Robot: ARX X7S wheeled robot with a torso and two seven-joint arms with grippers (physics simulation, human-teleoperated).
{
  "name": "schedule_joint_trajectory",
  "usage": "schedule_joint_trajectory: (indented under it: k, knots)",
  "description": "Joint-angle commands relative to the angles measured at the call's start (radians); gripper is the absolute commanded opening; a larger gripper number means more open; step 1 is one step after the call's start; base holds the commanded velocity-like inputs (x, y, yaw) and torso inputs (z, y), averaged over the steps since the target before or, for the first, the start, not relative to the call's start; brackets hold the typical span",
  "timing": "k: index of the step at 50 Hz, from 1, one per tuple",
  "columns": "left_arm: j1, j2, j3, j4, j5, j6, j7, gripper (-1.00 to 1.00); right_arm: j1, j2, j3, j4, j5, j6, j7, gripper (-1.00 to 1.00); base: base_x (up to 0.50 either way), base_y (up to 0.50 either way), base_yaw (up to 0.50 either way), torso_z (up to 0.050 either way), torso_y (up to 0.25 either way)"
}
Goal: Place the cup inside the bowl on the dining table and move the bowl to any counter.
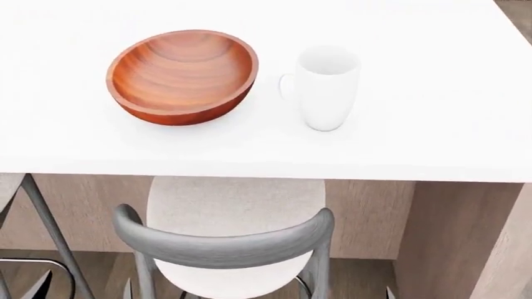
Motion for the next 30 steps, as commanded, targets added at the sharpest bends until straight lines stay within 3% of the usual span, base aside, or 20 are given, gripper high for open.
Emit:
schedule_joint_trajectory:
  k: [1, 11, 20, 21, 22, 30]
  knots:
    - [-0.001, -0.006, 0.008, -0.001, -0.003, 0.003, -0.004, 1.0, 0.001, 0.005, -0.007, 0.0, 0.004, -0.003, 0.006, 1.0, 0.0, 0.0, 0.0, 0.05, 0.0]
    - [0.0, -0.008, 0.013, 0.003, -0.007, 0.007, -0.012, 1.0, 0.002, 0.009, -0.012, 0.0, 0.01, -0.003, 0.011, 1.0, 0.0, 0.0, 0.0, 0.05, 0.0]
    - [-0.003, -0.011, 0.016, 0.012, -0.03, -0.046, -0.011, 1.0, 0.003, 0.013, -0.017, 0.003, 0.015, -0.005, 0.014, 1.0, 0.0, 0.0, 0.0, 0.0, 0.0]
    - [-0.595, -0.678, 1.509, -0.184, -0.736, 0.803, -0.847, 1.0, -0.312, -0.143, 0.019, -0.123, -0.154, -0.053, 0.246, 1.0, 0.0, 0.0, 0.0, 0.0, 0.0]
    - [0.02, 0.163, -0.185, 0.004, 0.128, -0.045, 0.196, 1.0, -0.019, -0.158, 0.189, 0.001, -0.159, 0.003, -0.187, 1.0, 0.0, 0.0, 0.0, 0.0, 0.0]
    - [0.015, 0.145, -0.156, 0.004, 0.109, -0.05, 0.166, 1.0, -0.018, -0.132, 0.156, 0.001, -0.131, 0.004, -0.156, 1.0, 0.0, 0.0, 0.0, 0.0, 0.0]
